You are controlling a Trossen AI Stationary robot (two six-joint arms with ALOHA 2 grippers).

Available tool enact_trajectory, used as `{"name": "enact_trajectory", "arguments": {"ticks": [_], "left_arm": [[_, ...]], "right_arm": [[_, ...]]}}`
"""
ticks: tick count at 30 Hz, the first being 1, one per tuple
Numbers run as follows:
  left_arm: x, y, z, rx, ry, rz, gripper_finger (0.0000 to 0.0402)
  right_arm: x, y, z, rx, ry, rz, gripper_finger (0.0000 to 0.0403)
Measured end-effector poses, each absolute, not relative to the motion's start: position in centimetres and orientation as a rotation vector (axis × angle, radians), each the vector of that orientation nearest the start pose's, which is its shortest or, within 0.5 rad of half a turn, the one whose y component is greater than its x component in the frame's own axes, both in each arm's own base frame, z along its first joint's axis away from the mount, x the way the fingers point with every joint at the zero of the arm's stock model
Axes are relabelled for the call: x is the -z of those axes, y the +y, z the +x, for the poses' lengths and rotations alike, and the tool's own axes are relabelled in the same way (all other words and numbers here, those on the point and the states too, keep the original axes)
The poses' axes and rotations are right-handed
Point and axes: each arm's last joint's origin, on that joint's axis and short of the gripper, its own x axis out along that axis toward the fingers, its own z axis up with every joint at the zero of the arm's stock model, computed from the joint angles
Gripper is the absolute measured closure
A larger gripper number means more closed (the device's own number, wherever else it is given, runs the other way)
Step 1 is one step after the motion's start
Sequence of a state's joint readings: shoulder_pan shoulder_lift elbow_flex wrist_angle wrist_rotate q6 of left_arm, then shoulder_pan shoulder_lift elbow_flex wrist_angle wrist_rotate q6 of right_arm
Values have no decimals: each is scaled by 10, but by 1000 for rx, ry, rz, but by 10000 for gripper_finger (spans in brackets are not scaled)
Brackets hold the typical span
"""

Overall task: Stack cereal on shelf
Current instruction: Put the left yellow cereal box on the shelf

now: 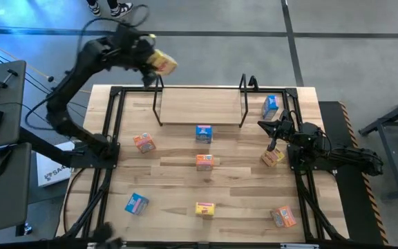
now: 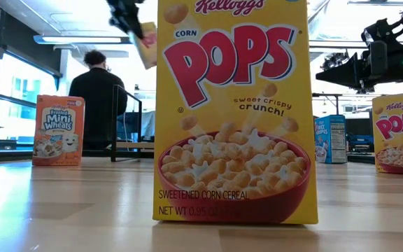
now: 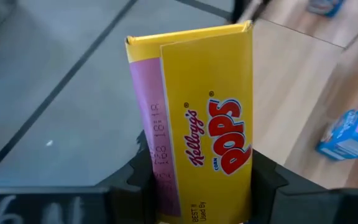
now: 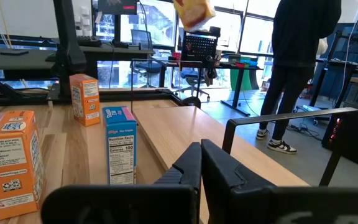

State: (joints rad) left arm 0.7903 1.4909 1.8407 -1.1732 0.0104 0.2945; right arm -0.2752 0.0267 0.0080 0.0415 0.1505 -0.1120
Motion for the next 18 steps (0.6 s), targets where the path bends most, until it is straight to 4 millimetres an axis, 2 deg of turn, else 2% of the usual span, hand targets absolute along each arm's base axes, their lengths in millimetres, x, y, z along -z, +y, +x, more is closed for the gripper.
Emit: {"name": "enact_trajectory", "arguments": {"ticks": [3, 9, 14, 18], "left_arm": [[-417, 207, 227, -530, 919, -31, 266], [-361, 227, 292, -374, 1042, 54, 266], [-320, 242, 326, -308, 1141, 108, 266], [-300, 251, 341, -291, 1192, 133, 266]], "right_arm": [[-168, -31, 94, 427, 1, -112, 402], [-168, -31, 94, 426, 1, -112, 402], [-168, -31, 94, 427, 1, -112, 402], [-168, -31, 94, 426, 1, -112, 402]]}}
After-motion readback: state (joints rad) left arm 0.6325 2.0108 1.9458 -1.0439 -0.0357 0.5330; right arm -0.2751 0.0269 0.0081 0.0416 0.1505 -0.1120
